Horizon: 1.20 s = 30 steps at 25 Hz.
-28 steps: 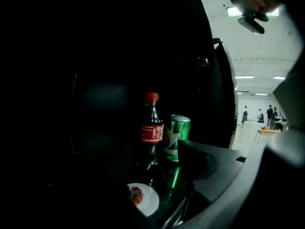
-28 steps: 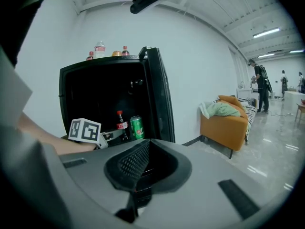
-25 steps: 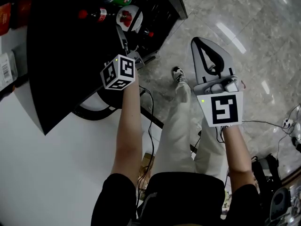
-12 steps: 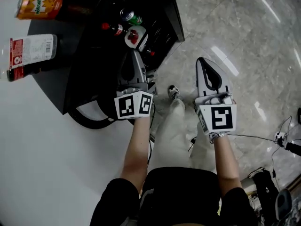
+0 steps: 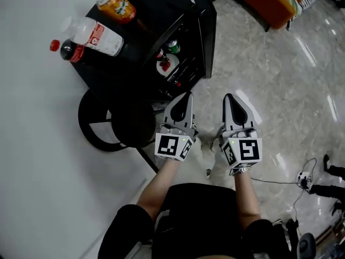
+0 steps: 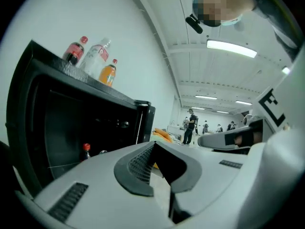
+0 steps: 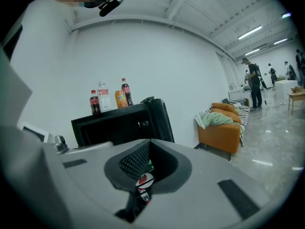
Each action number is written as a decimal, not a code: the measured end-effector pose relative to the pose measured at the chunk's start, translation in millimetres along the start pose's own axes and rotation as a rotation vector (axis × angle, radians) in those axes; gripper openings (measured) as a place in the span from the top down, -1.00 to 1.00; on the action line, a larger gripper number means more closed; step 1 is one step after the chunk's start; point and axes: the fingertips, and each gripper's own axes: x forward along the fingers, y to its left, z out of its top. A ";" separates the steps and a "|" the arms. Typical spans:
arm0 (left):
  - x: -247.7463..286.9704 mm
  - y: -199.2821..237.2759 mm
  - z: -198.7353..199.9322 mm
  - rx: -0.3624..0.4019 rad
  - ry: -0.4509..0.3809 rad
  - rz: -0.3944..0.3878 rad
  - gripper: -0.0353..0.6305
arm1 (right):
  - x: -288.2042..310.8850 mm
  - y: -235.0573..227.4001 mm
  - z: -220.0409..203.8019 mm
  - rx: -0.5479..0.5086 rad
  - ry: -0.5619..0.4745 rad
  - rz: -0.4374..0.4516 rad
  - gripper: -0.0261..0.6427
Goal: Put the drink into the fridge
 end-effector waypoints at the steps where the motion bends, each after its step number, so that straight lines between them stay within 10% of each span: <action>1: -3.5 -0.8 10.8 -0.001 -0.016 0.013 0.87 | -2.5 5.9 8.5 -0.010 -0.005 0.012 0.88; 11: -43.6 -39.6 122.6 0.035 -0.112 -0.140 0.87 | -27.3 68.6 104.0 -0.056 -0.080 0.095 0.88; 30: -113.9 19.4 198.7 0.058 -0.215 0.013 0.86 | -16.7 159.2 169.4 -0.174 -0.097 0.295 0.88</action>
